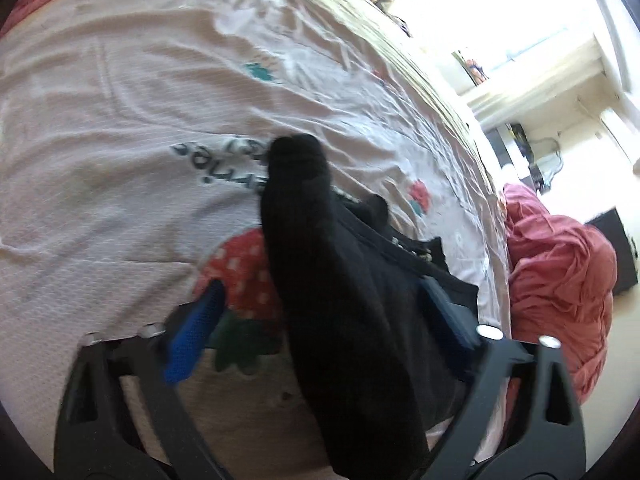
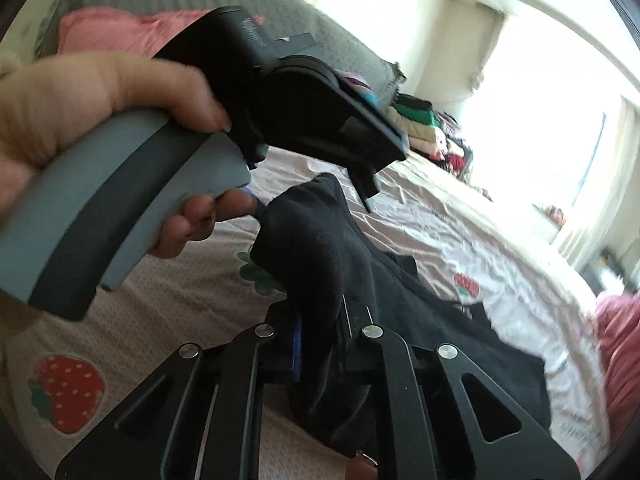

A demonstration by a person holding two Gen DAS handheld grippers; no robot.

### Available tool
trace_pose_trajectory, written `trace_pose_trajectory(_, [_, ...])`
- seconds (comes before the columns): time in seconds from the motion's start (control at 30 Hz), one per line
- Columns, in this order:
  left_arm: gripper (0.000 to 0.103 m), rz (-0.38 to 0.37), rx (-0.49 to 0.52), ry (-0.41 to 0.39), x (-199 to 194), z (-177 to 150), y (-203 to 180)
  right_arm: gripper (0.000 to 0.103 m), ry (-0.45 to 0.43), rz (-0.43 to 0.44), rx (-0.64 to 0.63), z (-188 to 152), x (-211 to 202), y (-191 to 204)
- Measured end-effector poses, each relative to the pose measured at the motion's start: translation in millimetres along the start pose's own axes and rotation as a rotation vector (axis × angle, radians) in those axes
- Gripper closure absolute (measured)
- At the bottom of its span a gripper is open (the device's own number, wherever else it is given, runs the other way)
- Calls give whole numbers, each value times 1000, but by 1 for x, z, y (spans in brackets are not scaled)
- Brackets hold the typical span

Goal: Fold small clothes
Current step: 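Close both grippers on the end of the folded black shirt, then lift the shirt end with both grippers and fold it over the rest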

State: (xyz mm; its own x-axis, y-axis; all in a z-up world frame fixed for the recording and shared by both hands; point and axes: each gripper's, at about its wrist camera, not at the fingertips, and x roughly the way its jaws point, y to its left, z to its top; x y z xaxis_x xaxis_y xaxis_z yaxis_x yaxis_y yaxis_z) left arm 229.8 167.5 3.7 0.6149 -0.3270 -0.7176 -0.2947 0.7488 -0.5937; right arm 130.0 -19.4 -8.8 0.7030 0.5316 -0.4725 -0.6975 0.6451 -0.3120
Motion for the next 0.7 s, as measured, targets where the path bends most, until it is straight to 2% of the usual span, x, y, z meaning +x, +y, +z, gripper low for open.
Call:
trace_pose_trajectory(0.03, [47, -5, 16, 1, 0, -1, -8, 93, -4, -3, 21, 0, -3, -4])
trace_pose_trajectory(0.1, [56, -9, 41, -1, 0, -2, -19, 93, -26, -17, 59, -2, -11, -14])
trace_pose_trajectory(0.2, [75, 11, 122, -25, -3, -7, -43, 93, -49, -31, 112, -5, -20, -26])
trace_pose_trajectory(0.3, [79, 18, 173, -34, -3, -12, -63, 93, -65, -42, 178, -10, -31, -40])
trace_pose_trajectory(0.7, [79, 6, 268, -43, -8, -32, -124, 94, -119, -76, 313, -30, -72, -76])
